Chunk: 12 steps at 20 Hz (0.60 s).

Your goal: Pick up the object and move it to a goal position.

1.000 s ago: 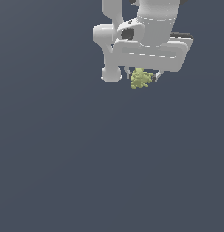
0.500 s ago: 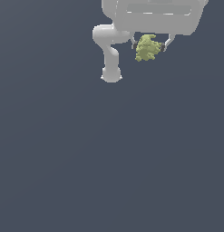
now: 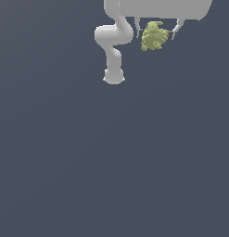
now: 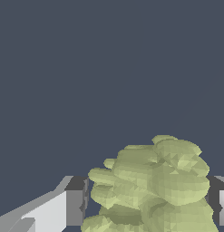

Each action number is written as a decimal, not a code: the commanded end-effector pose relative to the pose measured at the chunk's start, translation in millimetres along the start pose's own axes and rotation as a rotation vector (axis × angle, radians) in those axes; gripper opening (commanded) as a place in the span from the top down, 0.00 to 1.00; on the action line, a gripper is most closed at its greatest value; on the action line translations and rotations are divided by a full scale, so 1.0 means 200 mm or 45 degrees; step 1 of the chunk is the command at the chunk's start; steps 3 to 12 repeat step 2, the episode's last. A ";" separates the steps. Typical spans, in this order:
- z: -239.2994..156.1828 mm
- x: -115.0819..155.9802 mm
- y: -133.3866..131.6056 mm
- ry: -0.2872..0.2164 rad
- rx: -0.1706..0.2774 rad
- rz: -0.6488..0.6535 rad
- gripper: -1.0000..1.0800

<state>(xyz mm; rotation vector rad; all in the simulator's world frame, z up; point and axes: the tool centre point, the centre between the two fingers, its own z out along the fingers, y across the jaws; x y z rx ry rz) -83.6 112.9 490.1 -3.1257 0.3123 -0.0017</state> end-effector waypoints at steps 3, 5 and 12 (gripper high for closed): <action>0.00 0.00 0.00 -0.001 0.000 0.000 1.00; 0.00 0.00 0.00 -0.001 0.000 0.000 1.00; 0.00 0.00 0.00 -0.001 0.000 0.000 1.00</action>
